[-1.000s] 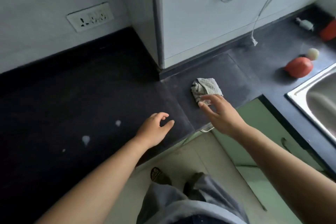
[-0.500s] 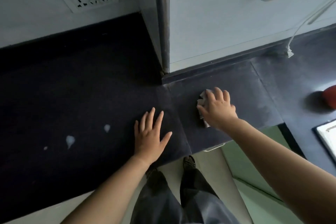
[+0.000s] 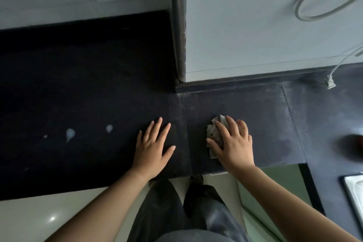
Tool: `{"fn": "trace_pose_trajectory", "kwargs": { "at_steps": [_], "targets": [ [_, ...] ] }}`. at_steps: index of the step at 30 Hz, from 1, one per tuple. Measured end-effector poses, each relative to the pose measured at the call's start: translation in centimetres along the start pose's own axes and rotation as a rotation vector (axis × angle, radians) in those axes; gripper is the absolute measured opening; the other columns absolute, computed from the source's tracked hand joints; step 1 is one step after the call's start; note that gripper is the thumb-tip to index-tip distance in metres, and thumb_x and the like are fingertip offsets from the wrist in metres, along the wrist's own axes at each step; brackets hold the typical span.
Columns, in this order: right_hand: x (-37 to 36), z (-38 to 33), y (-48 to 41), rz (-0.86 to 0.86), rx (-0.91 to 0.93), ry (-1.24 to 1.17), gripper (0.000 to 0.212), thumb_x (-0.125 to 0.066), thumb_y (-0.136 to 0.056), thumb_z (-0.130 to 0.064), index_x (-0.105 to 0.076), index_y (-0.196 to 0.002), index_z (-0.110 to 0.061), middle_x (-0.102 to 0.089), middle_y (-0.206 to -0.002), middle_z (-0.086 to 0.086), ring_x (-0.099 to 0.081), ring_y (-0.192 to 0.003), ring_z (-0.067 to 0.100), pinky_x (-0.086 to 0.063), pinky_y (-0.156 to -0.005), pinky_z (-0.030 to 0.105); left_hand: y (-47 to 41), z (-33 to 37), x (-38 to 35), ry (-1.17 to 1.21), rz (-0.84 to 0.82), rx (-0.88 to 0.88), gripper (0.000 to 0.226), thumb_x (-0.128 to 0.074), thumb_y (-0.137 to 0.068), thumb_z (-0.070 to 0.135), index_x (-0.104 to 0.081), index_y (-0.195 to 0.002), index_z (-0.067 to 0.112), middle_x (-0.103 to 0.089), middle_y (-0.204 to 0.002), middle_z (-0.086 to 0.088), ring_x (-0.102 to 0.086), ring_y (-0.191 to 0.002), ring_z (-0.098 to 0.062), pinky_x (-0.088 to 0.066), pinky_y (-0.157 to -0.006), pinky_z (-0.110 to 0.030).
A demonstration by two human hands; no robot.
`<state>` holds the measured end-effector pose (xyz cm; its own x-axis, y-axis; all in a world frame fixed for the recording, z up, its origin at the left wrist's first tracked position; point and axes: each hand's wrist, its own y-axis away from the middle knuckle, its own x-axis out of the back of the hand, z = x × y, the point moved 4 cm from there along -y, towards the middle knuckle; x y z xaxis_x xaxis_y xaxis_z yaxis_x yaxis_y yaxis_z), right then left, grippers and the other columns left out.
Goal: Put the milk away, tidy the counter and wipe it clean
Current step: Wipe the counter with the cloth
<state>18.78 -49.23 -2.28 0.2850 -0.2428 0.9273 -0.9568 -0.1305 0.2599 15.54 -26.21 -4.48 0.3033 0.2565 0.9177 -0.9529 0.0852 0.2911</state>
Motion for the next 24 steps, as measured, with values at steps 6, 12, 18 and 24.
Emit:
{"fn": "trace_pose_trajectory", "kwargs": {
  "at_steps": [6,12,18,24],
  "targets": [
    [-0.3,0.4,-0.3,0.051,0.078,-0.004,0.055,-0.044,-0.081,-0.058,-0.051,-0.124,-0.024,-0.05,-0.131,0.014,-0.042,-0.117,0.04,-0.048,-0.078,0.052,0.5,0.6,0.2,-0.022,-0.033,0.06,0.069,-0.015,-0.084,0.057,-0.008,-0.148,0.031,0.003,-0.159,0.002,0.002,-0.146,-0.02,-0.009,-0.115,-0.049],
    [0.8,0.2,-0.7,0.085,-0.01,-0.112,0.048,-0.057,-0.083,-0.048,-0.056,-0.123,-0.021,-0.048,-0.129,0.015,-0.042,-0.115,0.04,-0.052,-0.073,0.048,0.3,1.3,0.9,-0.049,-0.138,0.086,0.065,-0.032,-0.095,0.045,0.001,-0.148,0.029,0.015,-0.158,0.001,0.011,-0.145,-0.02,-0.008,-0.117,-0.048],
    [0.8,-4.6,-0.6,0.035,-0.007,-0.236,0.047,-0.053,-0.086,-0.047,-0.052,-0.126,-0.022,-0.046,-0.13,0.007,-0.044,-0.111,0.032,-0.045,-0.083,0.039,1.7,-1.1,3.0,0.008,-0.146,0.074,0.06,-0.033,-0.095,0.045,-0.011,-0.148,0.028,-0.001,-0.159,0.006,-0.003,-0.145,-0.014,-0.01,-0.117,-0.048],
    [-0.4,-15.6,-1.5,0.017,0.123,-0.333,0.045,-0.054,-0.085,-0.047,-0.052,-0.125,-0.026,-0.05,-0.125,0.003,-0.048,-0.11,0.028,-0.045,-0.086,0.035,5.7,-9.0,5.8,0.147,-0.02,0.169,0.059,-0.037,-0.093,0.049,-0.018,-0.146,0.031,-0.014,-0.157,0.008,-0.011,-0.144,-0.012,-0.016,-0.116,-0.048]
  ]
}}
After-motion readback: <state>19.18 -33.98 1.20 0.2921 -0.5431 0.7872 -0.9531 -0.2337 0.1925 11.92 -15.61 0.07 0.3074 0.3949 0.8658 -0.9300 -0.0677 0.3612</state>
